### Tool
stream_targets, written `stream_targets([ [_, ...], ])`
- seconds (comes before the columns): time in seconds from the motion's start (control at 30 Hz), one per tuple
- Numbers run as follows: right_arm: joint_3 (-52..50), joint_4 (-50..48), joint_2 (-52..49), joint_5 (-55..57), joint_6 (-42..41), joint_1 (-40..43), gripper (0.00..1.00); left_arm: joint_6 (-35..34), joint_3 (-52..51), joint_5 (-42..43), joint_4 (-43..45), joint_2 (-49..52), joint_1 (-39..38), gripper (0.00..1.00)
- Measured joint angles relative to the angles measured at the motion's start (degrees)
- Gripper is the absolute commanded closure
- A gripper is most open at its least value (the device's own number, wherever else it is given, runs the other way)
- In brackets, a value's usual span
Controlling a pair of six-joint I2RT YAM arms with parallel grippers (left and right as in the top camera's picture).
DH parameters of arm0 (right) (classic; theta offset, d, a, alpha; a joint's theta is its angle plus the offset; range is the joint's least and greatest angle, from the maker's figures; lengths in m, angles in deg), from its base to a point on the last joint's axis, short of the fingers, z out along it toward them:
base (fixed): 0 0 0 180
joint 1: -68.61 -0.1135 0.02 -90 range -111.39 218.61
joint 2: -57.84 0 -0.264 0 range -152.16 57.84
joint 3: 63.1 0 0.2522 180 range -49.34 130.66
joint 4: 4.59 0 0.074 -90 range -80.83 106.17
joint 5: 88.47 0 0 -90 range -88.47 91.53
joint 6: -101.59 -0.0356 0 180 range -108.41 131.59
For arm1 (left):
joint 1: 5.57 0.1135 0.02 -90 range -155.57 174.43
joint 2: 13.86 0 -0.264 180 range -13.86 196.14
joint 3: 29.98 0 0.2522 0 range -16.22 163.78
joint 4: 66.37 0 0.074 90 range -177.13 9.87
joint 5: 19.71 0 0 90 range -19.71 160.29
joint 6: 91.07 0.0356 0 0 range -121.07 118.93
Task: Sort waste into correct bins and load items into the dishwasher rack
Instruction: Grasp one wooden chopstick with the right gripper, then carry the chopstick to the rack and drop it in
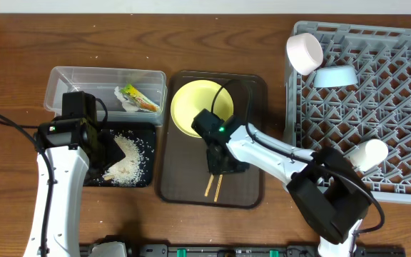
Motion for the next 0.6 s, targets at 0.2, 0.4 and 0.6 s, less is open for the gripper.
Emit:
stream_targets([
  [0.2, -1.22, 0.33, 0.11, 1.33, -1.38, 0.04, 0.76, 0.02, 0.00, 0.00, 0.00, 0.00, 0.00, 0.37],
  [0.4, -1.22, 0.44, 0.13, 2.40, -1.88, 0.87, 0.99, 0.00, 0.00, 0.00, -0.02, 0.00, 0.00, 0.37],
  [0.6, -1.42, 0.39, 0.70, 2.62, -0.42, 5.66, 0.99, 0.02, 0.00, 0.00, -0.07, 0.00, 0.00, 0.37],
])
